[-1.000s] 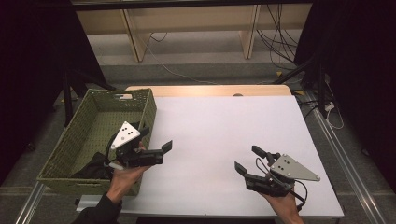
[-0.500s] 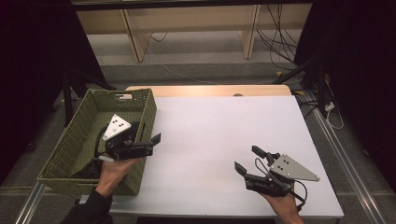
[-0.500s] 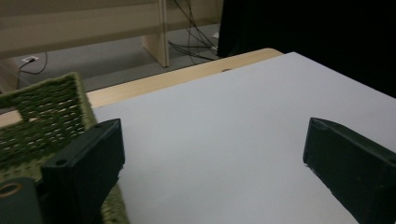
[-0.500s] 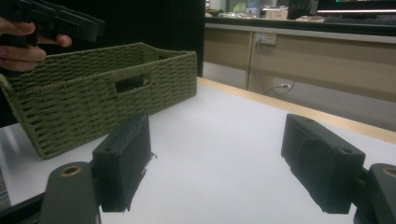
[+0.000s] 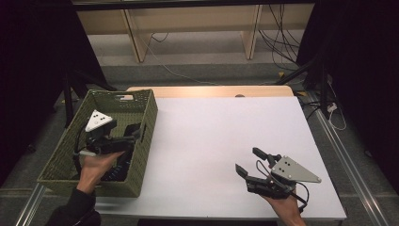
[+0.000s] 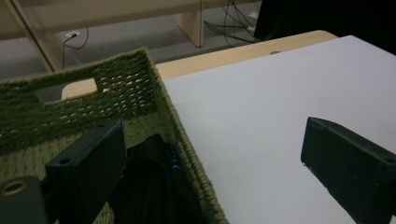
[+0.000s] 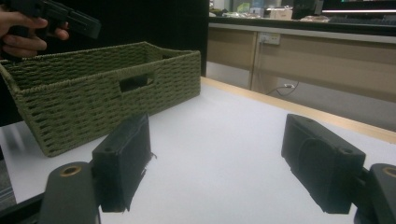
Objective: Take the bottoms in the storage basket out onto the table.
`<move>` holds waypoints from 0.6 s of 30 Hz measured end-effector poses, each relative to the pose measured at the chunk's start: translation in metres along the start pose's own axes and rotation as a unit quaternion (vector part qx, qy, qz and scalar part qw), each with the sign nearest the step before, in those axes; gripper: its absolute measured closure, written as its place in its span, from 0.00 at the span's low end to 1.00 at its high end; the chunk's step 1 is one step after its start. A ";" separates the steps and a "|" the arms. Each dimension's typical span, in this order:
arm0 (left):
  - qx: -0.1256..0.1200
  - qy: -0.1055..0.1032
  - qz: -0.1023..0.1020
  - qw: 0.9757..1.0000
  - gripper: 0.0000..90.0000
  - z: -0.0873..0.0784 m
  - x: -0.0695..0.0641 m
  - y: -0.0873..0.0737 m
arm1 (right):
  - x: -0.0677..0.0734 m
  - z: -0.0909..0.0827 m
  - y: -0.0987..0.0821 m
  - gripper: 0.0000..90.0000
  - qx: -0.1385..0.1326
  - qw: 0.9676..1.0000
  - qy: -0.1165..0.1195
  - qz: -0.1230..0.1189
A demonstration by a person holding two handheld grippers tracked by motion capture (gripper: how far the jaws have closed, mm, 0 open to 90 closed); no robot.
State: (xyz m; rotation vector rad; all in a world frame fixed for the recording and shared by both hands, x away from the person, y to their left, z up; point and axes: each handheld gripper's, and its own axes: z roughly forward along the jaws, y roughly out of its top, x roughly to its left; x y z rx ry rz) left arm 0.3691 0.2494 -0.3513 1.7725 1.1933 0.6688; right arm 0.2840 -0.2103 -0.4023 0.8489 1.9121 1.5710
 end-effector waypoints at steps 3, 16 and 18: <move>0.025 0.007 -0.004 1.000 0.07 0.003 0.006 -0.002 | 0.000 0.000 0.000 0.28 0.002 1.000 0.000 0.000; 0.115 0.020 -0.034 0.993 0.08 0.013 0.033 -0.009 | 0.000 0.002 -0.001 0.28 0.007 1.000 0.001 -0.003; 0.125 0.020 -0.035 0.991 0.08 0.018 0.035 -0.011 | 0.000 0.002 -0.001 0.28 0.009 1.000 0.000 -0.004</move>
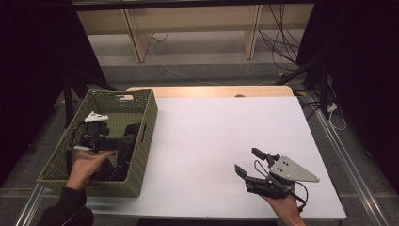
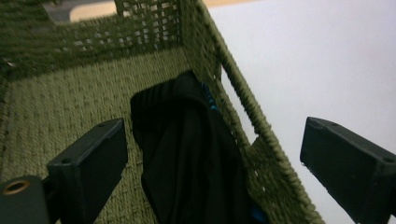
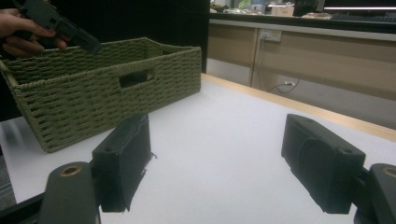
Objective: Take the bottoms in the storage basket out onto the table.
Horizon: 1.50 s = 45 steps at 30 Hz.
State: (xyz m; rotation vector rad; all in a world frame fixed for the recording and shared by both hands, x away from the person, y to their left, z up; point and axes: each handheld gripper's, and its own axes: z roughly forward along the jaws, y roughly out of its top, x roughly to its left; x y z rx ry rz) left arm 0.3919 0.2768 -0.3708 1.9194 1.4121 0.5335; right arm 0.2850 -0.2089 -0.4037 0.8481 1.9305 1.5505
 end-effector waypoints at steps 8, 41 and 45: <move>0.041 -0.011 -0.034 0.999 0.08 0.013 0.018 -0.004 | 0.000 0.001 0.000 0.28 0.001 1.000 0.001 0.001; 0.186 -0.072 -0.050 0.979 0.10 0.054 0.033 -0.009 | 0.002 0.004 -0.002 0.28 0.019 1.000 0.007 -0.017; 0.199 -0.075 -0.045 0.976 0.11 0.058 0.031 -0.011 | 0.003 0.004 -0.002 0.28 0.016 1.000 0.007 -0.017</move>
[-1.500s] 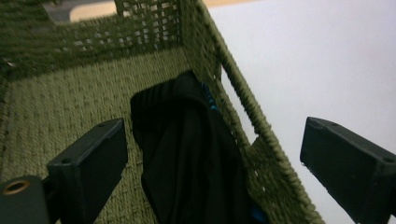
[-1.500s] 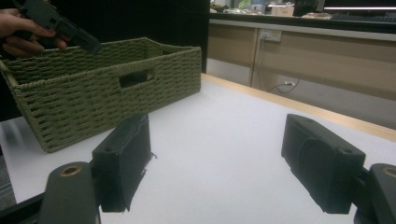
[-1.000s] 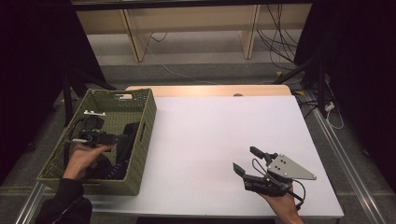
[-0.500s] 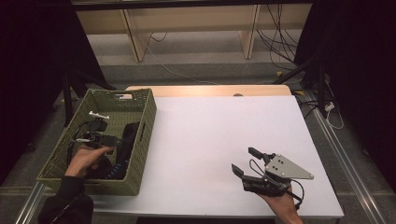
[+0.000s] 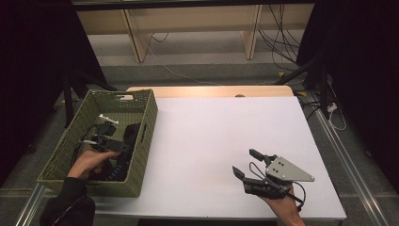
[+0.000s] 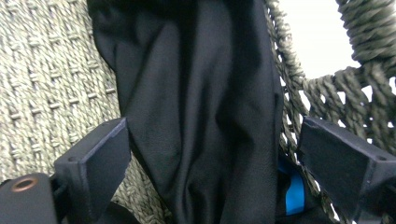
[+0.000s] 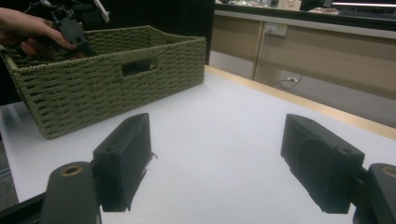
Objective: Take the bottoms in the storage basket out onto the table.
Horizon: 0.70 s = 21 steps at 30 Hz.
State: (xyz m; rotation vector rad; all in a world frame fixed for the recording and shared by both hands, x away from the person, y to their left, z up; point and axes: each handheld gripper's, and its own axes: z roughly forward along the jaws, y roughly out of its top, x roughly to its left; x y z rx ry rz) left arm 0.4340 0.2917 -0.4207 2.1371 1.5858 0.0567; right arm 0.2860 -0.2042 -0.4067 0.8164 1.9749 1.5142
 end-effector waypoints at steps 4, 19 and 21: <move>0.006 0.000 -0.002 1.000 0.11 0.006 0.001 0.000 | 0.000 0.000 0.000 0.28 0.000 1.000 0.000 0.000; 0.055 0.030 -0.001 0.998 0.11 0.025 0.002 0.006 | 0.000 0.000 0.000 0.28 0.001 1.000 -0.001 -0.004; 0.063 0.034 -0.001 0.997 0.11 0.028 0.002 0.007 | 0.000 0.000 0.000 0.28 0.003 1.000 -0.001 -0.004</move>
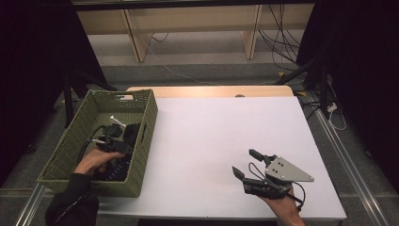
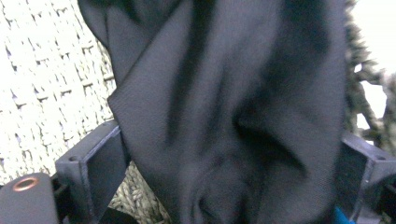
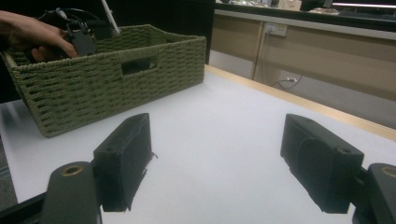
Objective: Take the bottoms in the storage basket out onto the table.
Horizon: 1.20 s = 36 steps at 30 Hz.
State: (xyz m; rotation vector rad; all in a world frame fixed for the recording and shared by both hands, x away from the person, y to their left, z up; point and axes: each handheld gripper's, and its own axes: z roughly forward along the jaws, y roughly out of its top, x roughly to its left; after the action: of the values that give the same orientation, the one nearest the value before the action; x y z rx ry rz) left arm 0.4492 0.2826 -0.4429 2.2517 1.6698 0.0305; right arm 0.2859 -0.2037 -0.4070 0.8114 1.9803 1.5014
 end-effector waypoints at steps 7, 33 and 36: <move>0.030 0.018 0.003 0.999 0.11 0.009 -0.001 0.000 | 0.001 0.000 0.000 0.29 0.002 1.000 0.001 -0.002; 0.038 0.026 0.000 0.999 0.78 0.010 0.005 -0.002 | 0.000 0.002 -0.001 0.30 0.002 1.000 0.000 -0.003; 0.028 0.028 0.003 0.999 0.85 0.008 0.005 -0.002 | -0.001 0.002 -0.001 0.30 0.003 1.000 0.000 -0.003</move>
State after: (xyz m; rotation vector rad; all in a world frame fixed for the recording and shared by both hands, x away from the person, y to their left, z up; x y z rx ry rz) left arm 0.4503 0.2862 -0.4517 2.3161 1.7123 0.0494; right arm 0.2876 -0.2031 -0.4086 0.8064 1.9852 1.4923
